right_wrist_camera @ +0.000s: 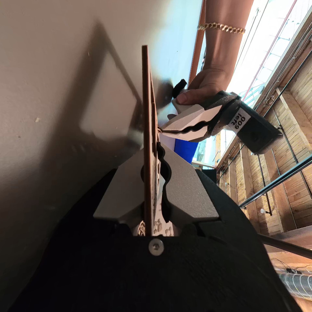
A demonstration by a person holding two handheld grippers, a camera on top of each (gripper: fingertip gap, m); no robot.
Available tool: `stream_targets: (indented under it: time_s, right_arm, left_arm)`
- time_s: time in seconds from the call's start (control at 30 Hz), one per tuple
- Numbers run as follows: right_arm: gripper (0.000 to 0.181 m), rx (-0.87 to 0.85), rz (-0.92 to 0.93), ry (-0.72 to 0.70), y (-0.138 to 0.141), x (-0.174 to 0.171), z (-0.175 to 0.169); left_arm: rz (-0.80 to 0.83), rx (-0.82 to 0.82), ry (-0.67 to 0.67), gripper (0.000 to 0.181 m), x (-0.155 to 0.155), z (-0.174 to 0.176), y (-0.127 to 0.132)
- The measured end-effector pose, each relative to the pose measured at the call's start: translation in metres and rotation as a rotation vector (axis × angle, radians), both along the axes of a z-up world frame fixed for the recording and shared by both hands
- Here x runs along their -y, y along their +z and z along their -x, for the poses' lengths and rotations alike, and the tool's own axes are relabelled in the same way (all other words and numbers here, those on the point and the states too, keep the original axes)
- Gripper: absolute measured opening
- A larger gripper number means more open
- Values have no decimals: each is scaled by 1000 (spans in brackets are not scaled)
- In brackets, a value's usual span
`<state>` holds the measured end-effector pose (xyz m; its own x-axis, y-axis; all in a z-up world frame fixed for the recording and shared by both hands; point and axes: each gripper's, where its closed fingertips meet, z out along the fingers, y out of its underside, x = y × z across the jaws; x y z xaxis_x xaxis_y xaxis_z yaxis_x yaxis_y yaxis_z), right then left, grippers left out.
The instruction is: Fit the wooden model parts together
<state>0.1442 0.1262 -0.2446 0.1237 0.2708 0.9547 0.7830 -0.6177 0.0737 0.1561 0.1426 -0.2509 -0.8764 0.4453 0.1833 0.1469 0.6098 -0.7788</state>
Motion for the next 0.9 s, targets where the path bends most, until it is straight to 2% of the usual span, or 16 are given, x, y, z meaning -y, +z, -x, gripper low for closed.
stream_targets:
  time_s: [0.17, 0.27, 0.33, 0.4, 0.6, 0.9]
  right_arm:
    - [3, 2, 0, -7, 0, 4, -4]
    - [2, 3, 1, -11, 0, 4, -4]
    - [2, 11, 6, -13, 0, 4, -4]
    - [2, 12, 8, -13, 0, 4, -3]
    - [3, 11, 10, -12, 0, 3, -2]
    - [3, 5, 9, -17, 0, 3, -3]
  left_arm:
    - [78, -7, 76, 3, 4, -6, 11]
    - [50, 75, 87, 18, 4, -8, 2]
    - [57, 109, 110, 41, 7, -9, 1]
    - [56, 122, 123, 33, 8, -11, 0]
    - [14, 103, 144, 38, 8, -20, -4]
    - [-14, 73, 121, 35, 8, -22, -4]
